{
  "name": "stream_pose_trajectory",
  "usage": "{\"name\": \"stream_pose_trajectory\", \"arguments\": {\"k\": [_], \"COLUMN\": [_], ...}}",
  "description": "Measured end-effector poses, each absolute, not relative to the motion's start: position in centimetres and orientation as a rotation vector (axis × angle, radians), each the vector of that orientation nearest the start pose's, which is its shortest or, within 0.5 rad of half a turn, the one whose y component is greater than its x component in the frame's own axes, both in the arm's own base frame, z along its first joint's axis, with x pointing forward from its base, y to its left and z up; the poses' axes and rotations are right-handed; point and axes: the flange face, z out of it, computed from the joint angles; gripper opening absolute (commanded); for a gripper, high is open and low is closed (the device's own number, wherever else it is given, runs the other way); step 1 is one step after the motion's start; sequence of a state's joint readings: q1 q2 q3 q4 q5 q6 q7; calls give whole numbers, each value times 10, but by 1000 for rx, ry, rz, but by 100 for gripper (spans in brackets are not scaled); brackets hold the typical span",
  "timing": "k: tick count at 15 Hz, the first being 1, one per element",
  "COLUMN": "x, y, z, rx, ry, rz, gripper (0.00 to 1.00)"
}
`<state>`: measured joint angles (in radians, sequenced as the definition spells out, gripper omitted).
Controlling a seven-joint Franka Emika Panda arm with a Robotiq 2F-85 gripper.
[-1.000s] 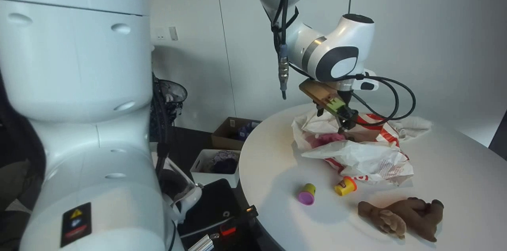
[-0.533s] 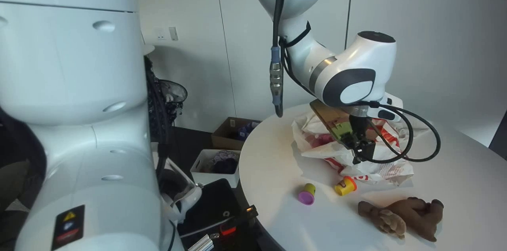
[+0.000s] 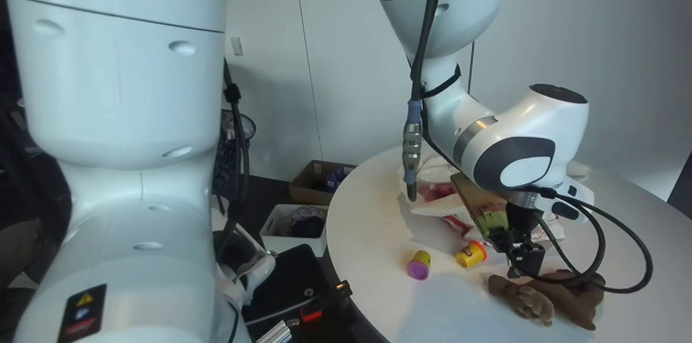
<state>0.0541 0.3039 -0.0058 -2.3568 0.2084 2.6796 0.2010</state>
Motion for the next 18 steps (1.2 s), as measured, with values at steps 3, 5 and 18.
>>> {"name": "stream_pose_trajectory", "arguments": {"k": [3,5,18], "x": [529,544,615], "y": [7,3,-27], "z": [179,166,93], "rx": [-3039,-3061,-3159], "ry": [522,514,528], "rz": [-3,-13,-63], "gripper": [100,100,52]}}
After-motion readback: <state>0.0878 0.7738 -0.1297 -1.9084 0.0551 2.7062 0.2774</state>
